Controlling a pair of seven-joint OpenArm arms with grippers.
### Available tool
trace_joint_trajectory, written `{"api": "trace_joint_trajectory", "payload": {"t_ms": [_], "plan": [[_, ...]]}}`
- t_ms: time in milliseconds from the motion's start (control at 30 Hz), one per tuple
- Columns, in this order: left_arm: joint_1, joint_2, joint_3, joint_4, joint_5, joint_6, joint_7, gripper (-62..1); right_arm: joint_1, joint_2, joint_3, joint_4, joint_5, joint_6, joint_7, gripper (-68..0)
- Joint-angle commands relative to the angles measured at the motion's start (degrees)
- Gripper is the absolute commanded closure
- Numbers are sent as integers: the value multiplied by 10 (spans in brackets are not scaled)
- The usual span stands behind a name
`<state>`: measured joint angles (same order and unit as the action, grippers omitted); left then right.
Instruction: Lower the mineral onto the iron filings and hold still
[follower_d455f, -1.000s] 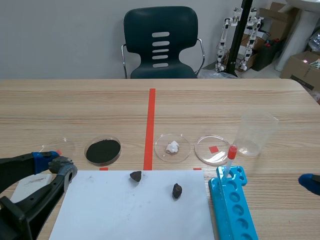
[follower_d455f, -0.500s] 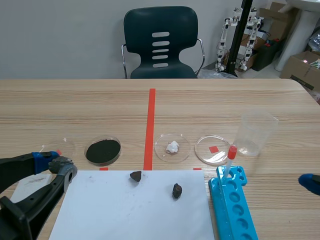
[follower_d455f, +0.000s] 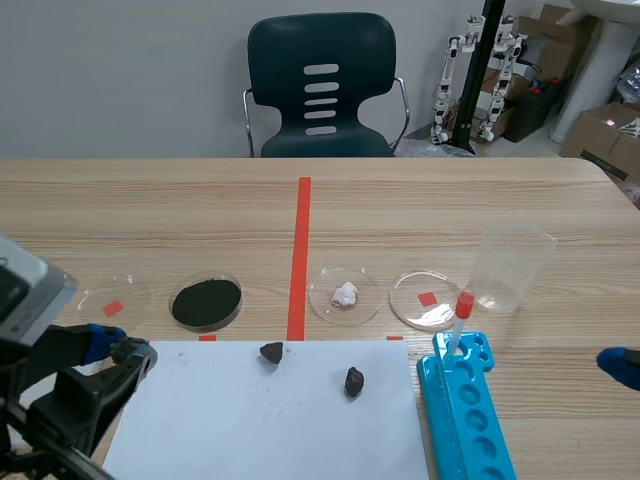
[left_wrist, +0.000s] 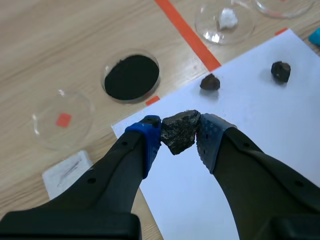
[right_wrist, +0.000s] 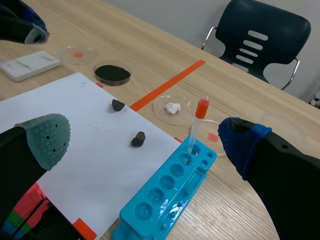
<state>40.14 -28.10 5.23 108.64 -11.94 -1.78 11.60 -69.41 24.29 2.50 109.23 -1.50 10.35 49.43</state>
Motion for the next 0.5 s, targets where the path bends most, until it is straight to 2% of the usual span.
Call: {"api": "trace_joint_trajectory", "payload": {"t_ms": [0,100,367,467], "plan": [[-35,2,0,-16,-30,-13,32,-117,1,2,1,6,6,0,7,-621],[-82,9,0,-43,-58,-26,88,-117,1,2,1,6,6,0,7,-621],[-217,43,10,-108,-124,-24,222,-117,1,2,1,6,6,0,7,-621],[-264,61,25,-141,-127,-22,247,-117,1,2,1,6,6,0,7,-621]]}}
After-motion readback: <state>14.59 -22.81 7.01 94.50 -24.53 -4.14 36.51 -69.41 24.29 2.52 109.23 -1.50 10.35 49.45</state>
